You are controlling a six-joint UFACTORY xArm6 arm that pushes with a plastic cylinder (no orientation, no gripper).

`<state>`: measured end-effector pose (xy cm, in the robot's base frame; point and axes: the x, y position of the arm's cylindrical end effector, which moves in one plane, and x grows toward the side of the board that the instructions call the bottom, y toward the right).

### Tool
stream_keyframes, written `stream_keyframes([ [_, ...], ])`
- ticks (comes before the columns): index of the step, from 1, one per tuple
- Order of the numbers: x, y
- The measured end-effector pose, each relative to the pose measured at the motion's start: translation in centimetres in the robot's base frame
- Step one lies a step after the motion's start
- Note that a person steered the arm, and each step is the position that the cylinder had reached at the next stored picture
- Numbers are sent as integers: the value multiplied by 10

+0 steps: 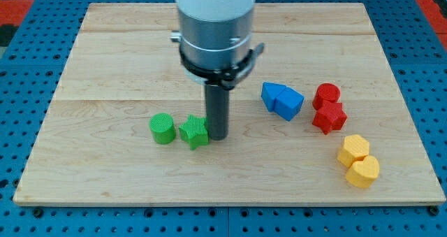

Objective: Move the red blocks to the top side

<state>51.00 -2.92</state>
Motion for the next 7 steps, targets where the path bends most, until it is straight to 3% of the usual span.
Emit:
stream_keyframes([
  [1, 0, -32],
  [3, -1, 77],
  [4, 2, 98],
  [7, 3, 74],
])
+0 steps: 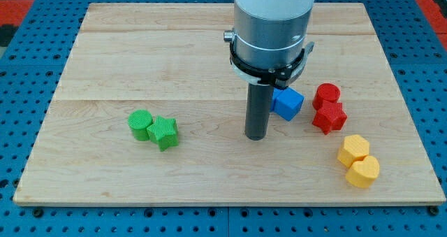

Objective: Move the red blocks to the top side

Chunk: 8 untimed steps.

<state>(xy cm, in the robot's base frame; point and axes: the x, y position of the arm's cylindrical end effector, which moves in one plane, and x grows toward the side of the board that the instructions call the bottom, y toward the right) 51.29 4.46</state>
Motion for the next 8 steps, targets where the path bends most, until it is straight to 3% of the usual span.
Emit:
stream_keyframes([
  [2, 31, 40],
  [6, -3, 118],
  [8, -79, 108],
])
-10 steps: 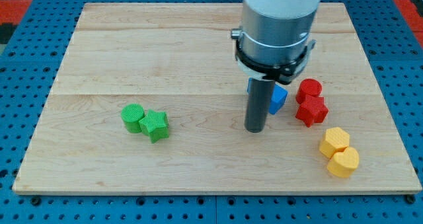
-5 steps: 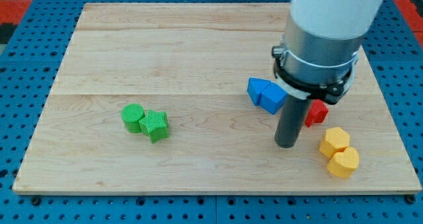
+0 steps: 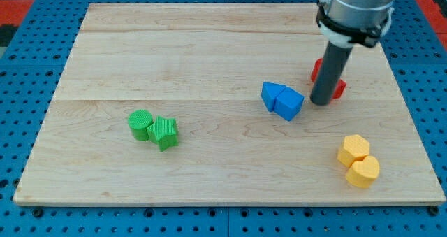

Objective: Move the red blocks to the top side

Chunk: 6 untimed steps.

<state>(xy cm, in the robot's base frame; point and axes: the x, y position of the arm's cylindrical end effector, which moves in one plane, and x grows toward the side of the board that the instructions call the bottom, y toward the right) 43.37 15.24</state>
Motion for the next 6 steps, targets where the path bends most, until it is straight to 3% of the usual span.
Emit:
stream_keyframes([
  [2, -4, 7],
  [6, 42, -11],
])
